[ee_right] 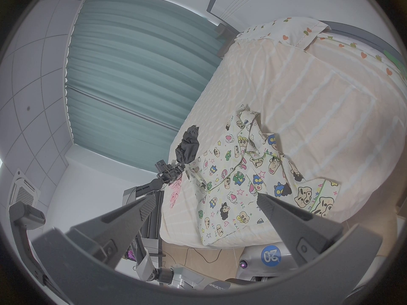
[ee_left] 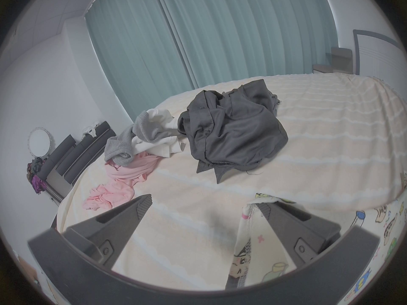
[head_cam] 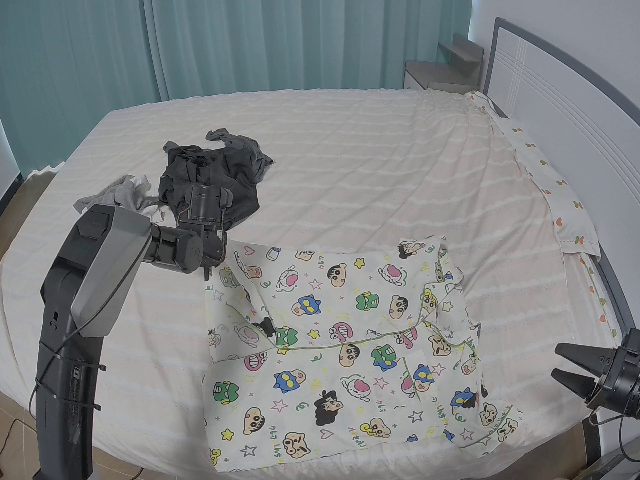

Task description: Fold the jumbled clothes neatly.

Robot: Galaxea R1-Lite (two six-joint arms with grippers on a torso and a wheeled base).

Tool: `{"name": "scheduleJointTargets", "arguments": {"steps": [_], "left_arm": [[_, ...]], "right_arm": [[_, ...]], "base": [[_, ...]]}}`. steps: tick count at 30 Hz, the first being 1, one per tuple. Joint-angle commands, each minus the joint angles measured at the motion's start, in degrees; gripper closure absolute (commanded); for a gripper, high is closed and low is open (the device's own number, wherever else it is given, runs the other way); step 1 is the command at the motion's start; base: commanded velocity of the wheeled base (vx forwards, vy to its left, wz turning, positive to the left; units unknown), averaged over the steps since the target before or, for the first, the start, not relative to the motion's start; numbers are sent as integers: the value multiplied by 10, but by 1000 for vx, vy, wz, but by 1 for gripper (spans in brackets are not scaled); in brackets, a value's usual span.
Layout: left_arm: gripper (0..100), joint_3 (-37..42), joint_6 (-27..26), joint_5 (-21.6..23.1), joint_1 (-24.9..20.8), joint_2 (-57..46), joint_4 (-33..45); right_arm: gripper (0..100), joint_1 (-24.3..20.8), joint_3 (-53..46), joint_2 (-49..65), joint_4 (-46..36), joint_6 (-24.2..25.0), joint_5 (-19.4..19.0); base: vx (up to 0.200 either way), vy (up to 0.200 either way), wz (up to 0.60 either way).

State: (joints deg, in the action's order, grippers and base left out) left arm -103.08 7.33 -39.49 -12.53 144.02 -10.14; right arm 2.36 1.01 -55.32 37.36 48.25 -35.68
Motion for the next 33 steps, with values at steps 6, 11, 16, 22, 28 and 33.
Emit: {"name": "scheduleJointTargets", "arguments": {"steps": [6,11,16,22,28,33], "left_arm": [[0,89,28,107,8,-40,14],[0,89,72,151,3,-51,33],[0,97,142,275,9,-120,146],[0,134,178,392,26,-202,228],[0,213,165,407,29,-228,214],[0,216,161,352,41,-193,169]], "right_arm": [[0,0,-10,-1,0,0,0],[0,0,-10,-1,0,0,0],[0,0,-10,-2,-6,0,-1],[0,1,-10,-1,-6,0,-7],[0,1,-10,-1,-6,1,-8],[0,1,-10,-1,-6,1,-8]], "base": [[0,0,0],[0,0,0],[0,0,0],[0,0,0],[0,0,0],[0,0,0]]}}
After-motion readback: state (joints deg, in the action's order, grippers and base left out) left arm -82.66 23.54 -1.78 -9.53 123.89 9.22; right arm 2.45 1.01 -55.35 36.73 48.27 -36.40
